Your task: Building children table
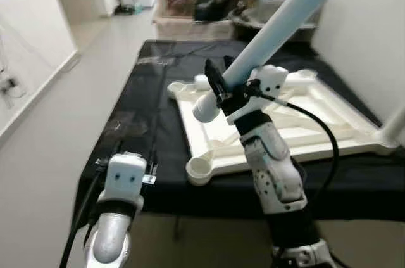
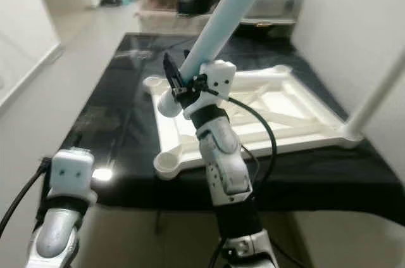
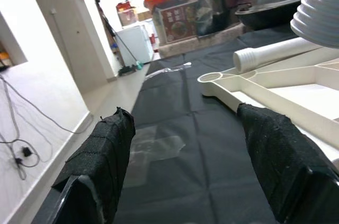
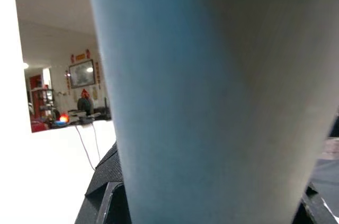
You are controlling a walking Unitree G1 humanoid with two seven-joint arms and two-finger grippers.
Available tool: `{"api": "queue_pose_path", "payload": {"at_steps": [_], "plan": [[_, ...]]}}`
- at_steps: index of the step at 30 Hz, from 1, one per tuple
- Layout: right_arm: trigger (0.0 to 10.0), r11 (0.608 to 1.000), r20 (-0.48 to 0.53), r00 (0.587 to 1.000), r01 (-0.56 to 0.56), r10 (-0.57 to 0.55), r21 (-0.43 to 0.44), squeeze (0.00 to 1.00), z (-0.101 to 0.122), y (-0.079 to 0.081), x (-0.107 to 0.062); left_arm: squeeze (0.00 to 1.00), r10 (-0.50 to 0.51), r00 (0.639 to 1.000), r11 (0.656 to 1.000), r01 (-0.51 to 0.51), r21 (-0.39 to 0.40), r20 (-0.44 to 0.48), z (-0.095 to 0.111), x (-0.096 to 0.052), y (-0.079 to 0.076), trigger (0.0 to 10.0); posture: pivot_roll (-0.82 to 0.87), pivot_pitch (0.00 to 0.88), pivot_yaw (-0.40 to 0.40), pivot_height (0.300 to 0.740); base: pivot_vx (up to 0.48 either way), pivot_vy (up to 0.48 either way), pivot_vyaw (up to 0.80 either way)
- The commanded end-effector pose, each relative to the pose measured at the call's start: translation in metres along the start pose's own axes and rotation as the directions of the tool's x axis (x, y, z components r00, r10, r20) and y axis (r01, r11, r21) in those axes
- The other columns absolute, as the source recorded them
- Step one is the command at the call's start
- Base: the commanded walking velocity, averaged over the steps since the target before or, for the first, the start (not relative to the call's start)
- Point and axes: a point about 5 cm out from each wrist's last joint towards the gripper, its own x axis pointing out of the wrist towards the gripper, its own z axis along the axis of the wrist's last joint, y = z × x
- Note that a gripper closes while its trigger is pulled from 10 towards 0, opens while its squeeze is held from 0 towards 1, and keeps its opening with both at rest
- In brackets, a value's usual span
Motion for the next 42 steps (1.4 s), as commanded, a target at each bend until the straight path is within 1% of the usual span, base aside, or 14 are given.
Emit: {"api": "queue_pose_path", "payload": {"at_steps": [1,10,20,21,27,28,31,33,35,36,37,39,40,42], "plan": [[10.0,1.000,-0.030,1.000,-0.005,0.005,-0.003,0.00,-0.006,0.001,-0.004,0.00,0.016,1.000,1.000,-0.016,0.006,-0.005,0.001,-0.001,0.002,10.0,0.07,0.000,-0.012,0.740,0.000,0.000,0.00],[10.0,1.000,-0.099,0.995,0.007,-0.007,0.003,0.00,-0.022,-0.001,-0.003,0.00,0.030,1.000,1.000,-0.030,-0.004,-0.002,0.005,0.000,0.004,10.0,0.07,0.000,-0.021,0.740,0.000,0.000,0.27],[10.0,0.996,-0.102,0.992,0.065,-0.070,-0.058,0.00,-0.019,-0.039,0.030,0.00,-0.024,0.999,0.998,0.023,-0.050,-0.022,0.010,-0.012,-0.008,10.0,0.08,0.015,-0.024,0.740,0.000,0.000,0.00],[10.0,0.993,-0.120,0.990,0.066,-0.078,-0.099,0.00,-0.020,-0.047,0.035,0.00,-0.035,0.999,0.998,0.033,-0.051,-0.027,0.012,-0.017,-0.011,10.0,0.10,0.083,-0.020,0.740,0.000,0.000,-0.54],[10.0,0.993,-0.119,0.990,0.061,-0.073,-0.103,0.00,-0.014,-0.053,0.041,0.00,-0.040,0.998,0.999,0.038,-0.035,-0.046,0.015,-0.026,-0.012,10.0,0.10,0.169,-0.010,0.740,0.000,0.000,-0.49],[10.0,0.998,-0.130,0.991,-0.022,0.015,-0.055,0.00,-0.011,-0.050,0.048,0.00,-0.039,0.997,0.999,0.037,-0.030,-0.073,0.015,-0.033,-0.008,10.0,0.11,0.224,0.005,0.740,0.000,0.000,0.00],[10.0,0.997,-0.141,0.988,-0.074,0.071,-0.022,0.00,-0.011,-0.048,0.051,0.00,-0.039,0.996,0.999,0.036,-0.028,-0.086,0.014,-0.036,-0.006,10.0,0.11,0.224,0.005,0.740,0.000,0.000,0.00],[10.0,0.969,-0.200,0.950,-0.223,0.241,0.111,0.00,-0.014,-0.042,0.056,0.00,-0.039,0.994,0.999,0.037,-0.026,-0.103,0.014,-0.040,-0.002,10.0,0.12,0.248,0.009,0.740,0.000,0.000,0.00],[10.0,0.901,-0.217,0.883,-0.370,0.417,0.229,0.00,-0.010,-0.040,0.060,0.00,-0.039,0.993,0.999,0.036,-0.024,-0.116,0.014,-0.044,0.001,10.0,0.12,0.272,0.018,0.740,0.000,0.000,0.00],[10.0,0.901,-0.217,0.883,-0.370,0.417,0.229,0.00,-0.010,-0.040,0.060,0.00,-0.039,0.993,0.999,0.036,-0.024,-0.116,0.014,-0.044,0.001,10.0,0.12,0.272,0.018,0.740,0.000,0.000,0.00],[10.0,0.834,-0.195,0.824,-0.472,0.533,0.286,0.00,-0.005,-0.037,0.062,0.00,-0.039,0.991,0.999,0.036,-0.027,-0.127,0.016,-0.047,0.002,10.0,0.13,0.293,0.023,0.740,0.000,0.000,0.00],[10.0,0.802,-0.180,0.796,-0.514,0.578,0.305,0.00,-0.002,-0.035,0.064,0.00,-0.040,0.991,0.999,0.037,-0.030,-0.131,0.017,-0.049,0.002,10.0,0.13,0.293,0.023,0.740,0.000,0.000,0.00],[10.0,0.728,-0.163,0.724,-0.599,0.670,0.334,0.00,0.004,-0.028,0.068,0.00,-0.046,0.989,0.998,0.041,-0.037,-0.141,0.018,-0.052,0.000,10.0,0.14,0.314,0.020,0.740,0.000,0.000,0.00],[10.0,0.659,-0.140,0.657,-0.671,0.741,0.340,0.00,0.007,-0.022,0.068,0.00,-0.048,0.988,0.998,0.042,-0.044,-0.149,0.020,-0.056,-0.002,10.0,0.14,0.321,0.016,0.740,0.000,0.000,0.00]]}}
